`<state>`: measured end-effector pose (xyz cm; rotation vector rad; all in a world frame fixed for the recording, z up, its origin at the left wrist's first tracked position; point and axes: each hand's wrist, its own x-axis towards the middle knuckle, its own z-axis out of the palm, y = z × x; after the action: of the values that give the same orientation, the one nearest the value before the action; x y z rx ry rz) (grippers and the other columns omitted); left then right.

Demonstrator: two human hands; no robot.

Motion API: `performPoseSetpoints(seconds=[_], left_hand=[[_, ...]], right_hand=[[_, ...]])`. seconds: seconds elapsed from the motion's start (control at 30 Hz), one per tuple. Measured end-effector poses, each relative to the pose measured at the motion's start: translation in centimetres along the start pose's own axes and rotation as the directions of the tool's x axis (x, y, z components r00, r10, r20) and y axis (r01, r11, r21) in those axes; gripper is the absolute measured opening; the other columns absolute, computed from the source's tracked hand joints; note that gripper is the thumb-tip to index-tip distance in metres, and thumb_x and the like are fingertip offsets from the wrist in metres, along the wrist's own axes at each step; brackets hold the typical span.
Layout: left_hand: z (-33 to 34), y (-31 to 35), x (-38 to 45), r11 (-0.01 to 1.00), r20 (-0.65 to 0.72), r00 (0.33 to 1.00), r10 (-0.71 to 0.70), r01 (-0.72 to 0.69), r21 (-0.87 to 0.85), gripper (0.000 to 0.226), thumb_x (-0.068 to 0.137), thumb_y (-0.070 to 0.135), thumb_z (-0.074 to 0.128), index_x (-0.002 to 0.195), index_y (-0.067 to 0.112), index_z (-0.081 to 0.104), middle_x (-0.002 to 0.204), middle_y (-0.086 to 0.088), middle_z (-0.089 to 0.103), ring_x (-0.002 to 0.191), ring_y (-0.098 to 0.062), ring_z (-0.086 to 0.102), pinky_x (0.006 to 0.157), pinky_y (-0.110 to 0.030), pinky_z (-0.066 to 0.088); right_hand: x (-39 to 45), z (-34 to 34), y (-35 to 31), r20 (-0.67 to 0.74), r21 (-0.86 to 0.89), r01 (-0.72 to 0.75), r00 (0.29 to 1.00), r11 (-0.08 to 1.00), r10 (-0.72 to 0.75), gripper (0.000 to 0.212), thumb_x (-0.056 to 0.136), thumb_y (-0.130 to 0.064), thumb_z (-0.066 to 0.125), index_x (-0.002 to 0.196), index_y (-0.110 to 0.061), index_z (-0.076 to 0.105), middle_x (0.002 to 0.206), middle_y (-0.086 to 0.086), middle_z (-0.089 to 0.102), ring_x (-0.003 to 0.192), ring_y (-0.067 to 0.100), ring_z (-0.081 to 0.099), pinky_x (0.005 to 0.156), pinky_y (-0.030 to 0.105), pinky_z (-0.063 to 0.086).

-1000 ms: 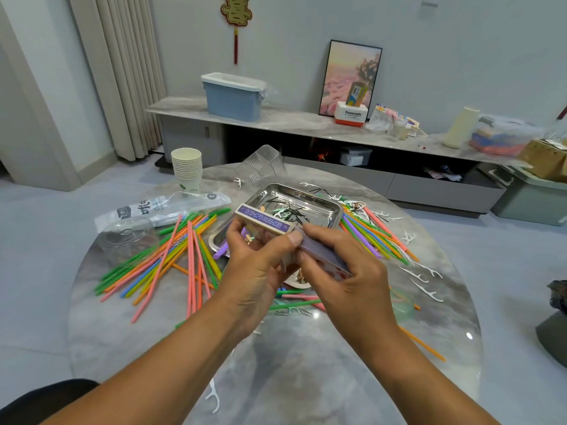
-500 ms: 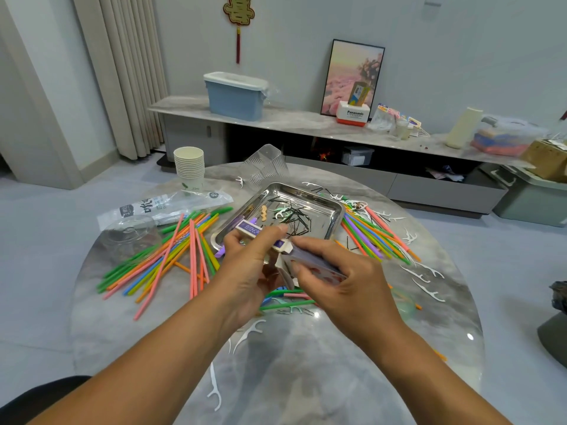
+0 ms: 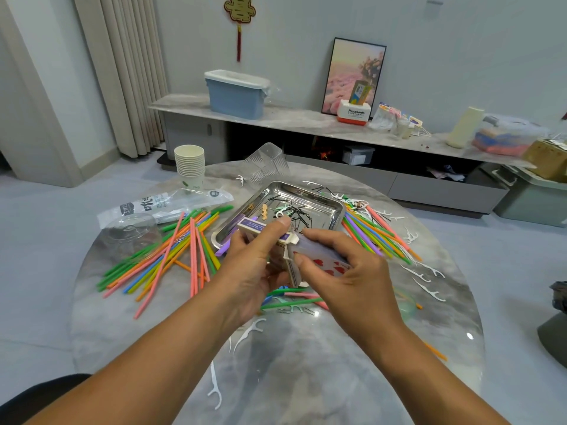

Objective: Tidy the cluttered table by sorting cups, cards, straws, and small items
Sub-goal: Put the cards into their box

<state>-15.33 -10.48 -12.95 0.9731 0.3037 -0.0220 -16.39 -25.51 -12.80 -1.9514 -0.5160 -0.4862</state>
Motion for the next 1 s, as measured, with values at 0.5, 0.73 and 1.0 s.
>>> performPoseSetpoints(seconds=[0.5,0.73,1.0], left_hand=[[0.5,-1.4,-1.1,0.970,0.092,0.986,-0.140,0.155,-0.185,0.094,0.070,0.025,0.088,0.146,0.001,0.039,0.100,-0.019,0.068,0.078,-0.027,0.072,0.060,-0.036,0.060],[2.1,-3.3,-2.3,0.949,-0.098,0.994,0.045,-0.073,-0.308,0.070,0.074,0.017,0.085,0.131,0.014,0.045,0.092,-0.012,0.068,0.068,-0.023,0.067,0.053,-0.029,0.053],[1.4,-3.8,-1.7,0.925,-0.188,0.968,0.163,-0.217,-0.312,0.077,0.071,0.017,0.086,0.137,0.017,0.047,0.116,-0.015,0.069,0.092,-0.027,0.072,0.067,-0.036,0.057]], right_hand=[[-0.3,0.2,0.4,-0.011,-0.297,0.287,0.953,0.911,-0.304,0.016,0.084,-0.030,0.077,0.096,-0.023,0.070,0.089,-0.015,0.066,0.082,0.009,0.063,0.073,0.042,0.049],[-0.7,1.4,-0.6,-0.261,0.125,-0.191,0.940,0.974,0.218,0.033,0.090,-0.059,0.050,0.095,-0.029,0.063,0.090,-0.015,0.067,0.089,0.008,0.064,0.075,0.026,0.048],[0.1,2.1,1.3,-0.080,0.205,-0.473,0.865,0.857,0.496,0.048,0.085,-0.069,0.052,0.073,-0.022,0.062,0.069,-0.002,0.071,0.062,0.025,0.066,0.065,0.047,0.054]])
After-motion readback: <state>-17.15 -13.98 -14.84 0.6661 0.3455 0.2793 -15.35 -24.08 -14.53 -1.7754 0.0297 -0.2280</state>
